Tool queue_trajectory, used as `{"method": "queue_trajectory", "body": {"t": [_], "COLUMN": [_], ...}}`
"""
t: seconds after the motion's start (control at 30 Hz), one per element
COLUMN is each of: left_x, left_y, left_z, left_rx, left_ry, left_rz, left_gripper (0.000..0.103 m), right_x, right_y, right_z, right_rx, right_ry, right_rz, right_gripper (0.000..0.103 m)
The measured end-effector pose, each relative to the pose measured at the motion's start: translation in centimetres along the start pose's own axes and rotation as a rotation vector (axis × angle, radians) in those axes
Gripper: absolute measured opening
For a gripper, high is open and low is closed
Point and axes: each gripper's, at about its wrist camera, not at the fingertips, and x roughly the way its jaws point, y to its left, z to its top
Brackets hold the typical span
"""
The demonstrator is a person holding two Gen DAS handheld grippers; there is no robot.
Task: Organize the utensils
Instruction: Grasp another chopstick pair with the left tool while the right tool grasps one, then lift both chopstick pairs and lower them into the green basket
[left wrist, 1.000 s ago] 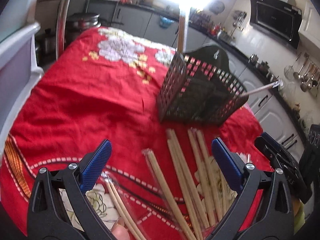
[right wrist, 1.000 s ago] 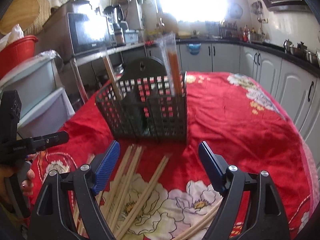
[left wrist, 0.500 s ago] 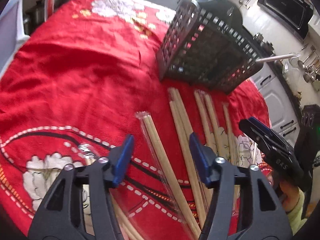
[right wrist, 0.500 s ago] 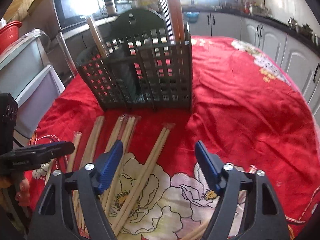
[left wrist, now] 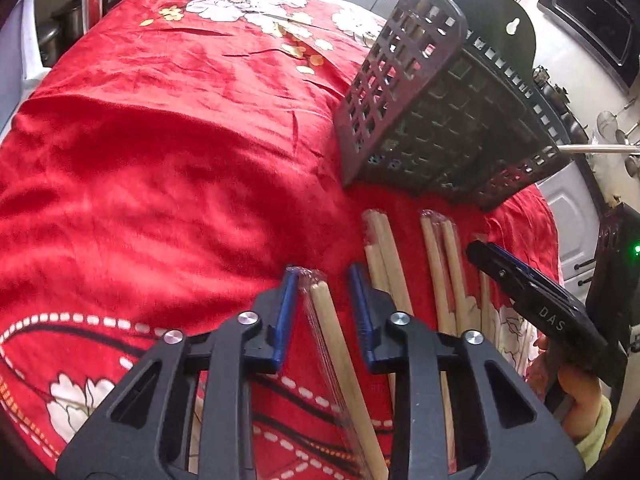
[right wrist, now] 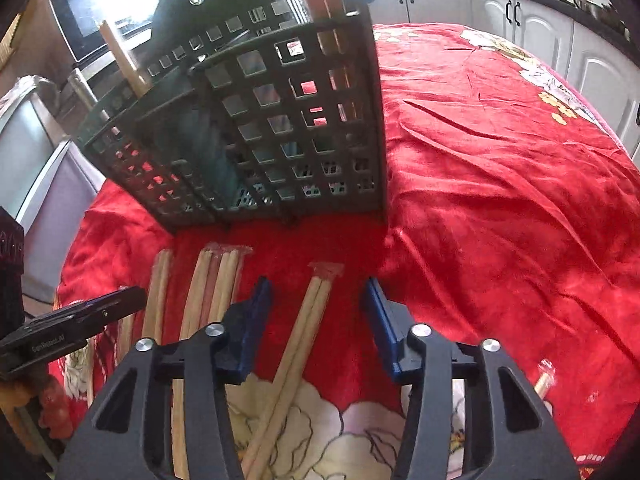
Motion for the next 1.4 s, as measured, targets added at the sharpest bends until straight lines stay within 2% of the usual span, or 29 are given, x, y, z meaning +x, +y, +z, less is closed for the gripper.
{"method": "queue_trajectory", "body": {"t": [0.13, 0.17, 0.27, 0.43, 0.77, 1.03, 1.4], "left_x": [0.2, 0.3, 0.2, -0.6, -7.5, -11.4, -16.9], "left_y": [0.0, 0.1, 0.3, 0.5, -1.3, -3.4, -7.0], "left_z": [0.1, 0.2, 0.3, 0.8, 0.1, 0.0, 2.6], "left_rx": [0.006, 0.005, -0.003, -0.003, 0.072, 0.118, 0.200], "left_ry": [-0.012, -0.014, -0.019, -0.045, -0.228, -0.321, -0.466], "left_rz": [0.021, 0.022, 0.015, -0.015, -0.094, -0.143, -0.190], "left_gripper": [0.008, 0.006, 0.004, 0.003, 0.003, 0.003, 0.003], "right_x": [0.4, 0.4, 0.3, -1.3, -8.3, -13.4, -19.2], "right_y": [0.3, 0.3, 0.1, -0.1, 2.4, 4.4, 5.0], "right_z": [0.4, 0.4, 0.5, 0.6, -0.5, -0.3, 2.2], "right_rx": [-0.018, -0.018, -0.008, 0.017, -0.062, -0.111, -0.164], "right_ry": [0.008, 0.009, 0.009, -0.018, -0.179, -0.295, -0.505], "right_rz": [-0.025, -0.022, 0.009, 0.118, 0.272, 0.328, 0.336], "right_gripper": [0.026, 0.018, 0.014, 0.011, 0.008, 0.006, 0.006]}}
